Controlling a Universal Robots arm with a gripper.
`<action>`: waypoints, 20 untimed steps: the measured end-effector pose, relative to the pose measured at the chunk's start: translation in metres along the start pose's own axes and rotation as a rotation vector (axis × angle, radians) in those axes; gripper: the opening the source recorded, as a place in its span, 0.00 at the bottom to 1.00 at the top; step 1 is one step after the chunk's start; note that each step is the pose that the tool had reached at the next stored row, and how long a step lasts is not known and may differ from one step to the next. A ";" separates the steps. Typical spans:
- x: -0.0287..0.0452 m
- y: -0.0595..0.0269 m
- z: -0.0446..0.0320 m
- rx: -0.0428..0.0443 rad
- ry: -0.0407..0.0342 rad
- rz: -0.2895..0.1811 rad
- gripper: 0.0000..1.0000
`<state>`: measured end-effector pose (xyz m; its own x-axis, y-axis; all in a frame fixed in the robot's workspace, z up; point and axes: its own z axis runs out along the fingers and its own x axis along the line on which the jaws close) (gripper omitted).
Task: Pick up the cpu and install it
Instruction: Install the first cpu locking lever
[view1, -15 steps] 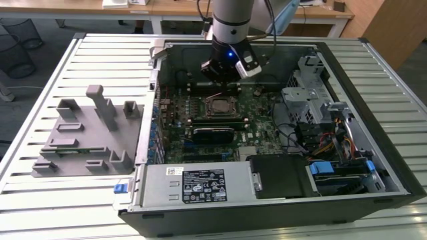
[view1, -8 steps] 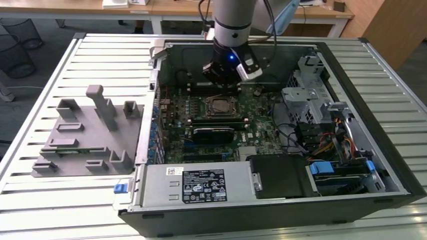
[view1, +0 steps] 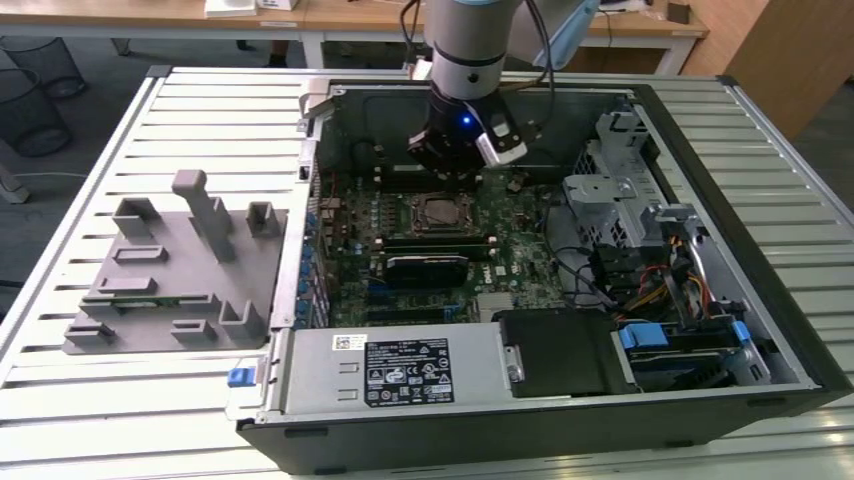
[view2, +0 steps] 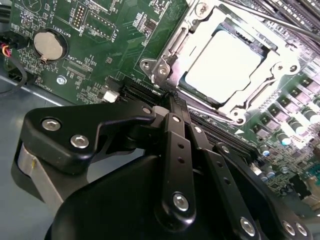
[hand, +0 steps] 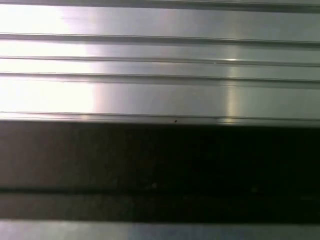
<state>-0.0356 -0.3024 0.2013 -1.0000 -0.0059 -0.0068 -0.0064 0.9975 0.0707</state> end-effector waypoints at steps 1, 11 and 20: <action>-0.0003 -0.0001 0.0009 0.0000 0.0001 0.000 0.11; -0.0008 0.0000 -0.0005 0.0000 0.0005 0.000 0.11; -0.0008 0.0000 -0.0008 0.0167 0.0006 0.000 0.11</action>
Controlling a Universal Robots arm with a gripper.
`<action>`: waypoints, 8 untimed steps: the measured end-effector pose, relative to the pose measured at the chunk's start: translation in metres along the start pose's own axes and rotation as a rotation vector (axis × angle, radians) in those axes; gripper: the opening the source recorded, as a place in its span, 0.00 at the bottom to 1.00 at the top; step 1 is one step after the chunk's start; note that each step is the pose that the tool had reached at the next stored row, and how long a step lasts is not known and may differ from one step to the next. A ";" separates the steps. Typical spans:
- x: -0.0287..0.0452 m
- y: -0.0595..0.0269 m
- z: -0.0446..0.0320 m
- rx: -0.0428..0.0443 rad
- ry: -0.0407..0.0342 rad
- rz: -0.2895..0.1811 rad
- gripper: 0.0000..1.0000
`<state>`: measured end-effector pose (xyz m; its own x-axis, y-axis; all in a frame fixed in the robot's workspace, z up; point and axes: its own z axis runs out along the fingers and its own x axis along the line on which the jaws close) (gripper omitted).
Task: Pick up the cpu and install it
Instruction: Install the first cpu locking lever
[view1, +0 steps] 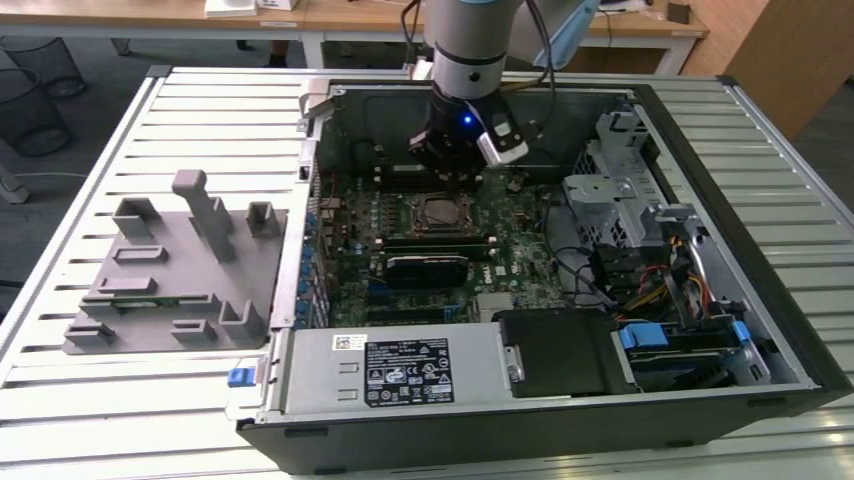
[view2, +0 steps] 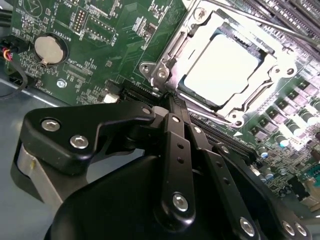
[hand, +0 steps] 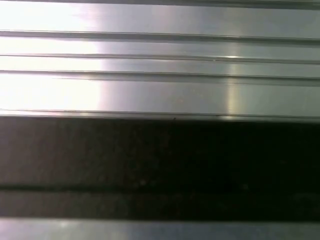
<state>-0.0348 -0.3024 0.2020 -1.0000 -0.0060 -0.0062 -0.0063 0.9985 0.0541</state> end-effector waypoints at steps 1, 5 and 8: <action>0.0000 0.0000 0.0004 0.0052 0.0001 0.000 0.11; -0.0001 -0.0002 0.0028 0.0198 0.0002 0.000 0.11; -0.0001 -0.0002 0.0044 0.0238 0.0003 0.000 0.11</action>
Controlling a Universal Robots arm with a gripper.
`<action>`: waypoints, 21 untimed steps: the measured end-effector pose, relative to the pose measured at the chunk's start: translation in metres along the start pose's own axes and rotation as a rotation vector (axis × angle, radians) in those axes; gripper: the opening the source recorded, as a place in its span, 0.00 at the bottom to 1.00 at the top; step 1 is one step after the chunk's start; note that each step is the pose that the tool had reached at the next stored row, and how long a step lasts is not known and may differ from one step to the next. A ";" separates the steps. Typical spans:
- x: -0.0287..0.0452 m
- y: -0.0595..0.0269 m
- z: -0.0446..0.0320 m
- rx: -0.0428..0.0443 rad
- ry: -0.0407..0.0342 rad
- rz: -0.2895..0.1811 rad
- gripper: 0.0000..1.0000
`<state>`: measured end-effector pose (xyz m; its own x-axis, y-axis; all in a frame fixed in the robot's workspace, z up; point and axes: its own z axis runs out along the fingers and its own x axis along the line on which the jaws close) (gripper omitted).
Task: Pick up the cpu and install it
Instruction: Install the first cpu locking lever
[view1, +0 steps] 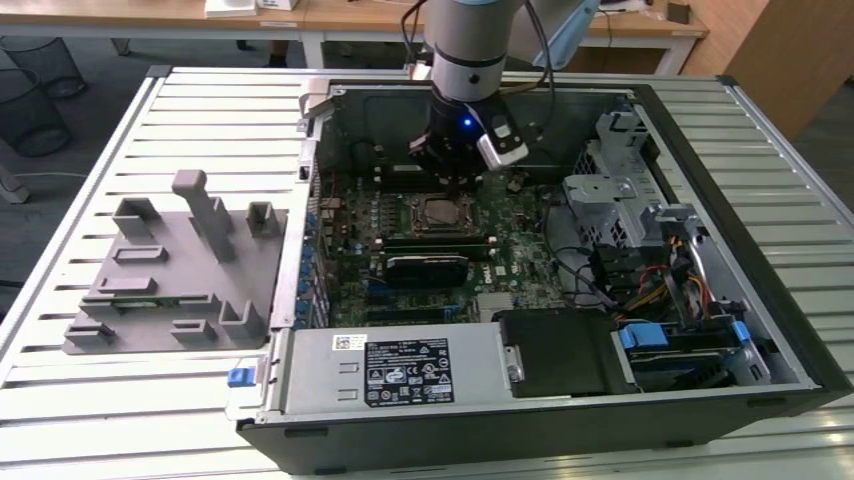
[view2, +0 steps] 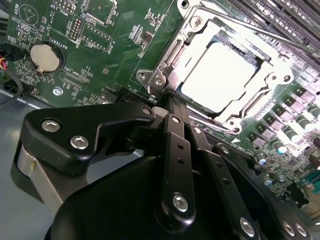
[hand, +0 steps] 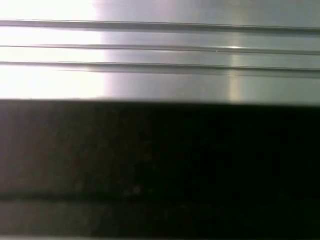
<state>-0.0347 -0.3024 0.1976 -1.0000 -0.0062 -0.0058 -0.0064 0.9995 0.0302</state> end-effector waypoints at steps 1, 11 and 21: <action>0.0000 -0.0001 0.0004 0.0006 -0.0001 0.000 0.11; -0.0001 0.0001 -0.0038 0.0007 -0.0004 0.000 0.11; -0.0003 0.0000 0.0022 0.0526 0.0007 0.000 0.11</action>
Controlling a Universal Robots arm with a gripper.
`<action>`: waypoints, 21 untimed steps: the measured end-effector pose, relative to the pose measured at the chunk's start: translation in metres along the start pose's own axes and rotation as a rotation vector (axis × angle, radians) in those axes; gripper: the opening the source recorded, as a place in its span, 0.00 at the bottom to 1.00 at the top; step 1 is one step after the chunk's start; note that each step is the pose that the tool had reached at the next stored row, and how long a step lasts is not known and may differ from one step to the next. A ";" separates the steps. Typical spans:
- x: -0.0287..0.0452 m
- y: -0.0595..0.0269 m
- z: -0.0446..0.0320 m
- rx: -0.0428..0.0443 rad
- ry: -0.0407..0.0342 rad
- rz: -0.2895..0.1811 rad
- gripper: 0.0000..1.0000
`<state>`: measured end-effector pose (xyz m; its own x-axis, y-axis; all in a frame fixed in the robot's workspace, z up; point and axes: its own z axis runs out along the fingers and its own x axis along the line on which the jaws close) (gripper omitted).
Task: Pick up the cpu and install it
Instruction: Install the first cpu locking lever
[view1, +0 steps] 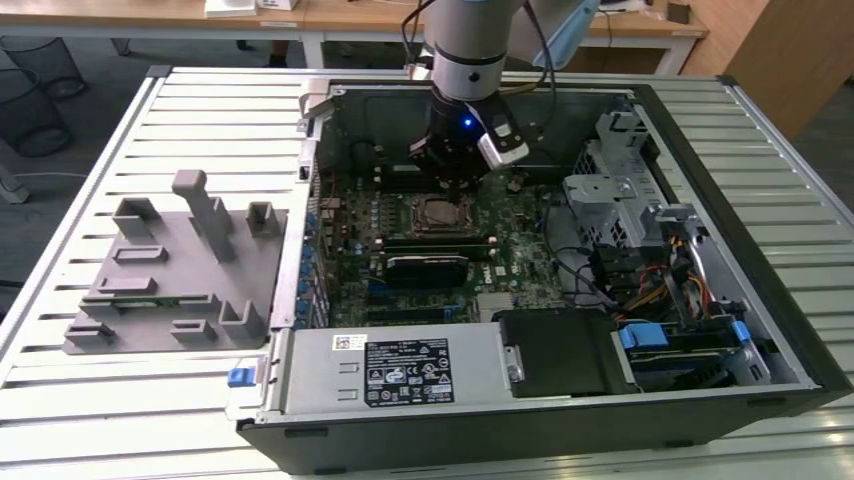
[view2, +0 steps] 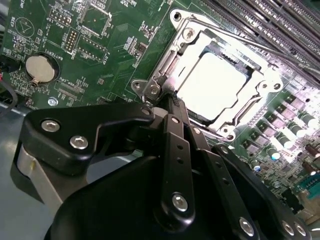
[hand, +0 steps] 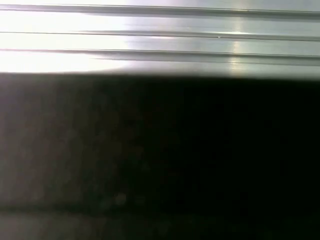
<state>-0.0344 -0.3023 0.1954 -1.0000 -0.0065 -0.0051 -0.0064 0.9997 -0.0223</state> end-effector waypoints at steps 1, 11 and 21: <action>0.0000 0.0006 0.0000 0.0016 0.0005 0.000 0.11; 0.0000 0.0049 0.0005 -0.0697 -0.0004 0.000 0.11; -0.0001 0.0049 -0.0083 -0.0885 -0.0005 0.000 0.11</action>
<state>-0.0343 -0.2973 0.2036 -1.0000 -0.0062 -0.0056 -0.0065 0.9978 0.0662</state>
